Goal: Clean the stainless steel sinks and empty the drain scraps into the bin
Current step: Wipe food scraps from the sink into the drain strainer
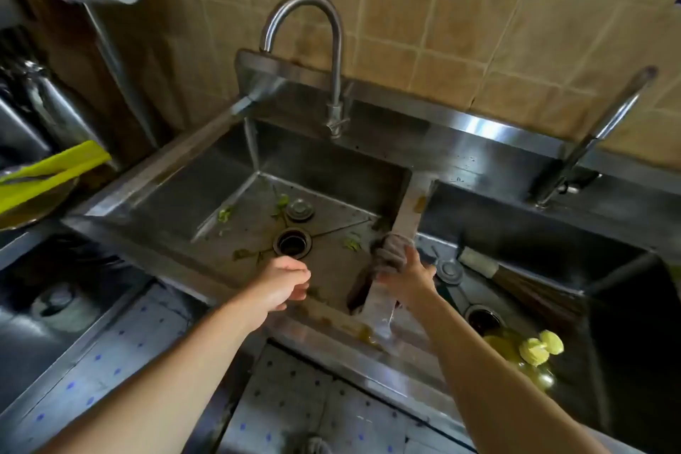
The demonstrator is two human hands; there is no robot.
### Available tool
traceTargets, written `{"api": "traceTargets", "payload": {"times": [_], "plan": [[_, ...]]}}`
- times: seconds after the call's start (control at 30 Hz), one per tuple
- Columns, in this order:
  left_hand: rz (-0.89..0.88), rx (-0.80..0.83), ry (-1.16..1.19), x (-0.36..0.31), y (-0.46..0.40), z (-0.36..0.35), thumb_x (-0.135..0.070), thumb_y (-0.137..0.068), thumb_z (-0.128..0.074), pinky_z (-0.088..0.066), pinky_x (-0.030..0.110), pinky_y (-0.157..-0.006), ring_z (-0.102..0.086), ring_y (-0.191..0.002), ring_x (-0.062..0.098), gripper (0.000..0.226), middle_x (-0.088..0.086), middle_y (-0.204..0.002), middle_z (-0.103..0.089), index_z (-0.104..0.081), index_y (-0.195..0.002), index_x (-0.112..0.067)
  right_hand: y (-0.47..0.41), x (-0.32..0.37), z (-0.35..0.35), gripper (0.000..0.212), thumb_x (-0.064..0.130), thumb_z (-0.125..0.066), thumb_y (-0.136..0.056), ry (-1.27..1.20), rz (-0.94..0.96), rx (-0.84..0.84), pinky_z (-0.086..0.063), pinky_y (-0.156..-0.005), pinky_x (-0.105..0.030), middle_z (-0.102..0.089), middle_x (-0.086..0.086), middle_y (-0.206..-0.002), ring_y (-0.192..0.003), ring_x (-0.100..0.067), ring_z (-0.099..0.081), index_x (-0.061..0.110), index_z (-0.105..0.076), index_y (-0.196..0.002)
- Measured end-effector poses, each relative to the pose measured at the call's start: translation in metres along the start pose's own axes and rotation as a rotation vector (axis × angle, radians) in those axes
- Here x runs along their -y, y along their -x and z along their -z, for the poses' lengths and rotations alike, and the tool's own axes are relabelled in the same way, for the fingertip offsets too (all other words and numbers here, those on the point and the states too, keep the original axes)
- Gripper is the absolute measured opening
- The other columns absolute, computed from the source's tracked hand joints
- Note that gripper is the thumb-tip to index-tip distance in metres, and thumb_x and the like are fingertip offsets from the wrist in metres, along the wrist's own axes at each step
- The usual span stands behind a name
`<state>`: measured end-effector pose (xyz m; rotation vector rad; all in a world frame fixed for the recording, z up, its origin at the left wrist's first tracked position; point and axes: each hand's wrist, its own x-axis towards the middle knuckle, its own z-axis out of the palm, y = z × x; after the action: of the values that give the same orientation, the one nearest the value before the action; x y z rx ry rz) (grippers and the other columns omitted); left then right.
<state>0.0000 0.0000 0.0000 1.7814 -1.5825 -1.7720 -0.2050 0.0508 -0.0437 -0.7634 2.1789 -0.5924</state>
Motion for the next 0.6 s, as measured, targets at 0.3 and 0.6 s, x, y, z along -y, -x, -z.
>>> {"api": "traceTargets", "payload": {"times": [0.3, 0.6], "plan": [[0.021, 0.002, -0.06, -0.029, -0.068, -0.001, -0.018, -0.096, -0.052, -0.039, 0.027, -0.07, -0.064, -0.086, 0.014, 0.011, 0.002, -0.103, -0.068, -0.06, -0.103, -0.021, -0.061, 0.008, -0.009, 0.075, 0.025, -0.069, -0.082, 0.273, -0.006, 0.001, -0.036, -0.104, -0.044, -0.012, -0.012, -0.144, -0.13, -0.039, -0.023, 0.036, -0.027, -0.143], [0.014, 0.092, -0.092, -0.045, -0.105, -0.002, -0.018, -0.096, -0.052, -0.041, 0.03, -0.075, -0.064, -0.086, 0.014, 0.013, 0.0, -0.101, -0.066, -0.06, -0.107, -0.019, -0.071, 0.016, -0.019, 0.032, 0.017, -0.053, -0.094, 0.449, -0.066, -0.12, -0.045, -0.093, -0.041, -0.031, -0.015, -0.132, -0.12, -0.034, -0.035, 0.01, -0.048, -0.125]]}}
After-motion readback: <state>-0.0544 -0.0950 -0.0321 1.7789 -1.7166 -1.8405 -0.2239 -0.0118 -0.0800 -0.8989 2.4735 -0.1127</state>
